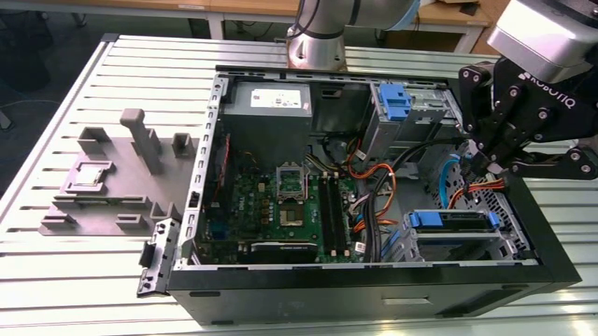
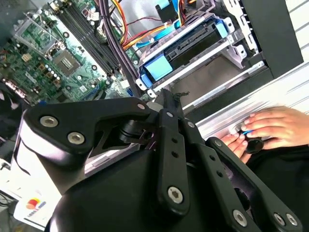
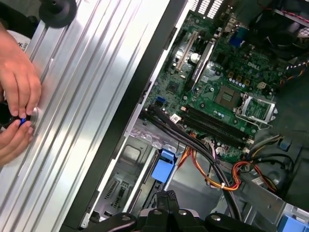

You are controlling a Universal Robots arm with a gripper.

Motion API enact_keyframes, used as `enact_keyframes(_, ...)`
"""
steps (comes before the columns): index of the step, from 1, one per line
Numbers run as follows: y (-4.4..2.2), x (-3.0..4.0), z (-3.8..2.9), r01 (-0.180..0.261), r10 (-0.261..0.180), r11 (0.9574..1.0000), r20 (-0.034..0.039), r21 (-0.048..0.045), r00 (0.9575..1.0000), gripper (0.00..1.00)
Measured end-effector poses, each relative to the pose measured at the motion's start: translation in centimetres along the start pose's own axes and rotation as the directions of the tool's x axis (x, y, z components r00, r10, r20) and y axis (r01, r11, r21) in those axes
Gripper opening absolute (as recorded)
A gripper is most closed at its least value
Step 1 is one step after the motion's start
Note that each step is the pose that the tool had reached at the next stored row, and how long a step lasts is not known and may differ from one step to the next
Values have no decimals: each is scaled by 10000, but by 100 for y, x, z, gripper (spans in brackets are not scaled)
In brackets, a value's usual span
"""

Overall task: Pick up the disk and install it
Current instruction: 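Insert the first disk wire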

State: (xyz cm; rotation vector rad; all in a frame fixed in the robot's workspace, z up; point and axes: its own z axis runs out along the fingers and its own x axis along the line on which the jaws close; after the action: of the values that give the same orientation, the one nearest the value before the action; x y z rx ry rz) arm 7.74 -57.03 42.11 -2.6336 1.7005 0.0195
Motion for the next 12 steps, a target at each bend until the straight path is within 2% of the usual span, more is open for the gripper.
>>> enact_keyframes(5, -22, 10, 1, 95, -95, 10000, 0, -2, 10000, 10)
enact_keyframes(12, -118, 48, 0, 95, -95, 10000, -1, -2, 10000, 10)
